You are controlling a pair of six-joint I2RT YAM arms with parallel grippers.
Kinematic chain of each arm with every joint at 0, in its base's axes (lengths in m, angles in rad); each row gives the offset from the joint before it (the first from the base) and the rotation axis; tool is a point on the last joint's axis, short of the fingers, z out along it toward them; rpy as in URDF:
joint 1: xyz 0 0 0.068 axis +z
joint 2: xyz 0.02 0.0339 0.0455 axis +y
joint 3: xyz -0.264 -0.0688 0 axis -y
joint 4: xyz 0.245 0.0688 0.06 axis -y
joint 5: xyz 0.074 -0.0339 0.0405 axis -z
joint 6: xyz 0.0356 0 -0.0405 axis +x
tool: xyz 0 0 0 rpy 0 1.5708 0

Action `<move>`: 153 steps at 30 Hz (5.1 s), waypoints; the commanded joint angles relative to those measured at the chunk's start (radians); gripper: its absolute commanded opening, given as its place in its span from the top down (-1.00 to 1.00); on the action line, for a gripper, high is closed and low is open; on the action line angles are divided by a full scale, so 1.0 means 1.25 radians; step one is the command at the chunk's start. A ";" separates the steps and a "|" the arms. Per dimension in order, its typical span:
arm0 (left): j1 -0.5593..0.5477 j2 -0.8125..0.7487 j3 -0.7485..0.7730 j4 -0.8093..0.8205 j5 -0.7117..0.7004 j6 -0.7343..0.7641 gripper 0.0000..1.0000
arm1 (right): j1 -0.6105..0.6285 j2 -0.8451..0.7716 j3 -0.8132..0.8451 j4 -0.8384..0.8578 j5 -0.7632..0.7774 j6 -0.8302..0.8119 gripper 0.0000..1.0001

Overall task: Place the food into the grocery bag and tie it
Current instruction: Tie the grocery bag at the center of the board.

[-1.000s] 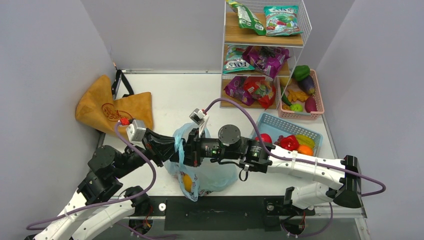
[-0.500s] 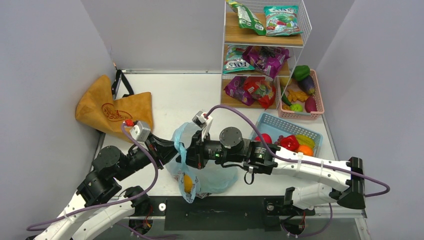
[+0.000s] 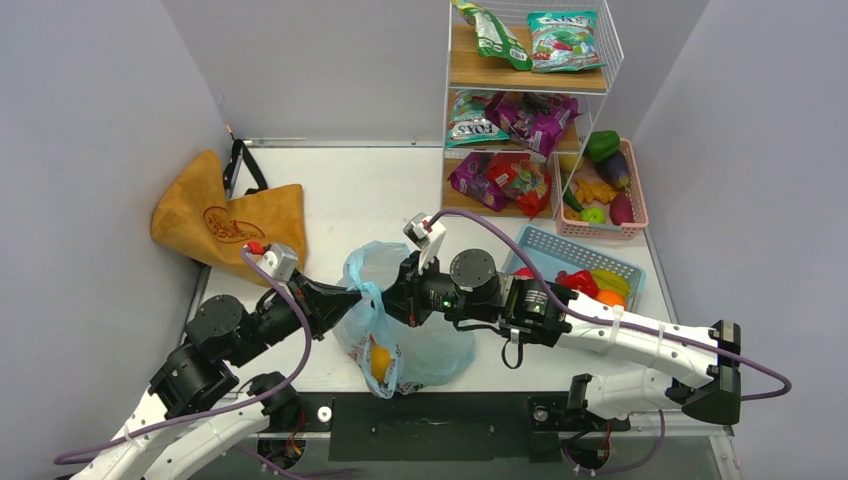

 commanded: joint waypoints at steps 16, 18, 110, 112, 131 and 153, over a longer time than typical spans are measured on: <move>-0.004 0.116 0.138 -0.195 -0.446 -0.058 1.00 | -0.017 0.042 0.127 -0.392 0.511 -0.076 1.00; -0.004 0.120 0.133 -0.184 -0.489 -0.048 1.00 | -0.021 0.035 0.113 -0.443 0.598 -0.069 1.00; 0.525 0.340 0.147 -0.044 -0.012 -0.071 1.00 | -0.383 0.006 0.040 -0.555 0.570 -0.072 1.00; 0.523 0.330 0.118 -0.011 0.038 -0.070 1.00 | -0.384 0.013 0.015 -0.543 0.542 -0.065 1.00; 0.319 0.530 0.270 0.056 0.494 0.025 0.14 | -0.377 0.032 0.056 -0.478 0.411 -0.117 1.00; 0.233 0.653 0.313 0.014 0.328 0.075 0.14 | -0.377 0.024 0.047 -0.474 0.373 -0.130 1.00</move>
